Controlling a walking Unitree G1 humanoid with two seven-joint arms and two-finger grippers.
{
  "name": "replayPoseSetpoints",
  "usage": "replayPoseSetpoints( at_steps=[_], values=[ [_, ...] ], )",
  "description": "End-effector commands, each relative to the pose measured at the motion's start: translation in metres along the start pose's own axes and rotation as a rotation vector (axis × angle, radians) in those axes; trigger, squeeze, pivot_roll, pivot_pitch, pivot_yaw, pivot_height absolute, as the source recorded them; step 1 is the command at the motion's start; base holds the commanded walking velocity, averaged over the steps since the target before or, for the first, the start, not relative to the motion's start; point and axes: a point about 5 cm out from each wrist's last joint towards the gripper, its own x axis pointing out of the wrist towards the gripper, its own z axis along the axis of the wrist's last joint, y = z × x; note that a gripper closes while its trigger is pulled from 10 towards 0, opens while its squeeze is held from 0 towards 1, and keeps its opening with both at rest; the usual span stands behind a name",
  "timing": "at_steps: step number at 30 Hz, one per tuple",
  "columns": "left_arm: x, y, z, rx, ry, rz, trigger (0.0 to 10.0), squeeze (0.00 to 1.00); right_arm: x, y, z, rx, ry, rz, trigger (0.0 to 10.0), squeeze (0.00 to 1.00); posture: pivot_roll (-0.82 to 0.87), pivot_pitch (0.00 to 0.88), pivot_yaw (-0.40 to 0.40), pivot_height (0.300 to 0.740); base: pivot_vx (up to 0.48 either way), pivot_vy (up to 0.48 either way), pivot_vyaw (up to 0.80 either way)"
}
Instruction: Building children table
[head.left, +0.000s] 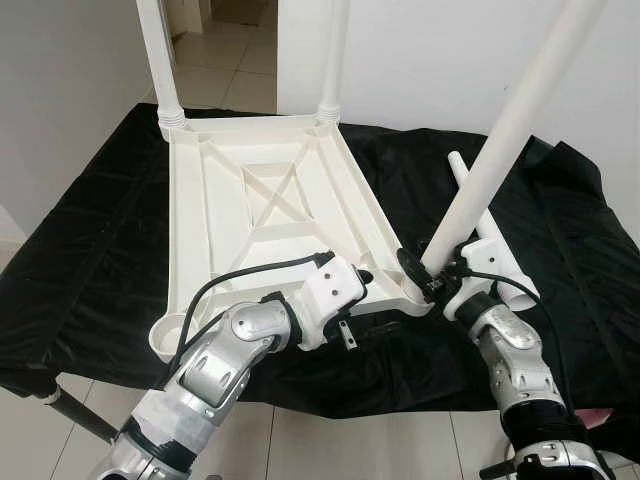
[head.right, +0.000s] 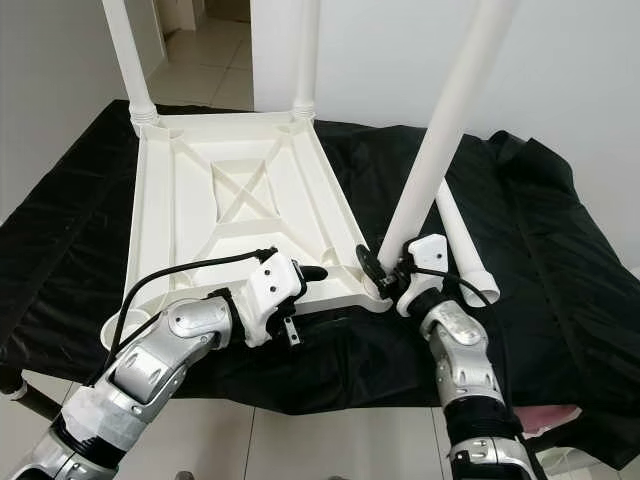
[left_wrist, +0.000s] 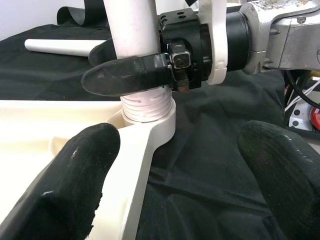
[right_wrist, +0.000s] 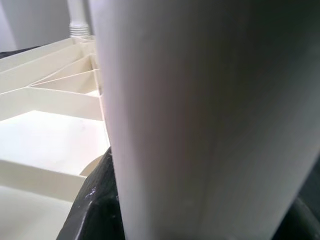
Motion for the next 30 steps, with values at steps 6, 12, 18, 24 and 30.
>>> replayPoseSetpoints(
  at_steps=[6, 12, 18, 24, 30],
  values=[
    [-0.001, -0.003, 0.000, -0.016, 0.003, -0.035, 10.0, 0.00, -0.002, 0.023, -0.012, 0.117, 0.074, -0.201, 10.0, 0.00, 0.01, 0.000, -0.077, 0.740, 0.000, 0.000, 0.00],
    [-0.005, 0.001, -0.001, -0.016, 0.009, -0.009, 10.0, 0.00, -0.007, 0.046, -0.019, 0.206, 0.104, -0.457, 10.0, 0.00, 0.03, 0.000, -0.080, 0.740, 0.000, 0.000, 0.00],
    [-0.006, 0.003, 0.000, -0.009, 0.011, -0.005, 10.0, 0.00, -0.004, 0.057, -0.018, 0.231, 0.104, -0.500, 10.0, 0.00, 0.04, 0.000, -0.080, 0.740, 0.000, 0.000, 0.00],
    [-0.006, 0.006, 0.001, -0.001, 0.013, -0.001, 10.0, 0.00, -0.004, 0.057, -0.017, 0.232, 0.113, -0.504, 10.0, 0.00, 0.03, 0.000, -0.084, 0.740, 0.000, 0.000, 0.00],
    [-0.006, 0.010, 0.002, 0.009, 0.012, 0.012, 10.0, 0.00, -0.005, 0.054, -0.017, 0.220, 0.128, -0.517, 10.0, 0.00, 0.03, 0.000, -0.086, 0.740, 0.000, 0.000, 0.00]
  ],
)
